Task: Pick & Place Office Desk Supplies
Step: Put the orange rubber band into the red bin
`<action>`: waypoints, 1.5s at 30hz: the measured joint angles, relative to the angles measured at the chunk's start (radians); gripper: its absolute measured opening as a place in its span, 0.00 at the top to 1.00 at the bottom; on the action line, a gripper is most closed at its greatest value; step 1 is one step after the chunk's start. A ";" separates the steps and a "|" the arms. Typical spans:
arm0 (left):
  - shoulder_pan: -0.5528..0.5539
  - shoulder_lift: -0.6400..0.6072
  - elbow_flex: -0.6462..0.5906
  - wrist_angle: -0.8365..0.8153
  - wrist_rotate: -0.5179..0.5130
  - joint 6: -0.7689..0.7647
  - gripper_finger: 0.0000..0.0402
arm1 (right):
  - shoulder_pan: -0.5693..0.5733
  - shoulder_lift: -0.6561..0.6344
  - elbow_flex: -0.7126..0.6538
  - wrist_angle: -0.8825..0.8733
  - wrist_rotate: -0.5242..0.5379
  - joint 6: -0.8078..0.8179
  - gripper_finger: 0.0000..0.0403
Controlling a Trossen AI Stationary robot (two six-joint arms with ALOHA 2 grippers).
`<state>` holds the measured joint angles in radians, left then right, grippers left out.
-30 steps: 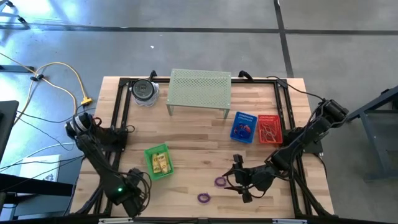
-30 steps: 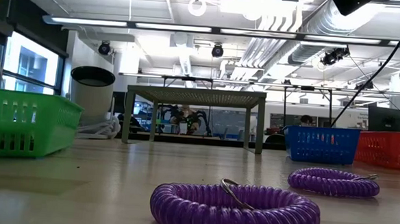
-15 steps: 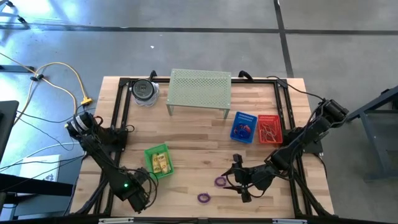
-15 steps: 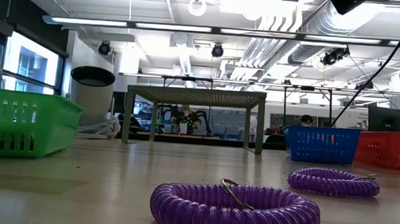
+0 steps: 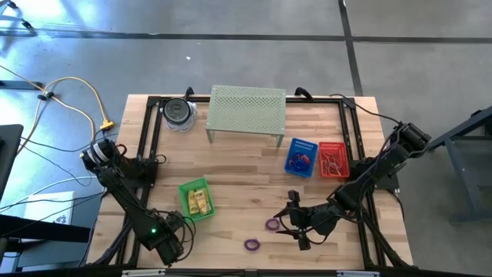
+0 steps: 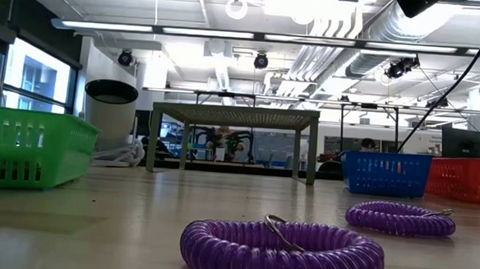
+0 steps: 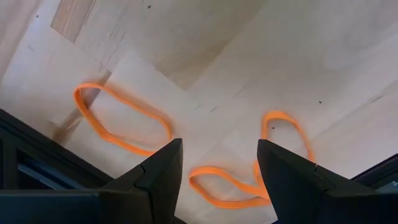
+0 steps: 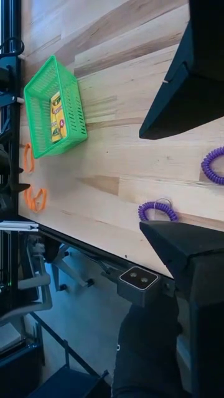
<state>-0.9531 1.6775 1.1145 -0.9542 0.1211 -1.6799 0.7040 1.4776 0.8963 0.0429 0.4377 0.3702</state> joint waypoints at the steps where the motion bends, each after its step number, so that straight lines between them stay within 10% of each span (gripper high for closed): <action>1: 0.001 0.000 0.000 0.003 0.000 -0.011 0.51 | 0.000 0.000 0.000 0.000 0.000 0.000 0.47; 35: -0.100 0.011 0.000 0.175 -0.158 0.143 0.51 | 0.000 0.000 0.000 0.026 0.000 0.004 0.47; 45: -0.102 0.090 0.000 0.172 -0.155 0.504 0.51 | 0.000 0.000 0.000 0.042 0.000 0.004 0.47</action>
<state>-1.0550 1.7680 1.1145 -0.7824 -0.0341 -1.1756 0.7040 1.4776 0.8963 0.0849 0.4377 0.3744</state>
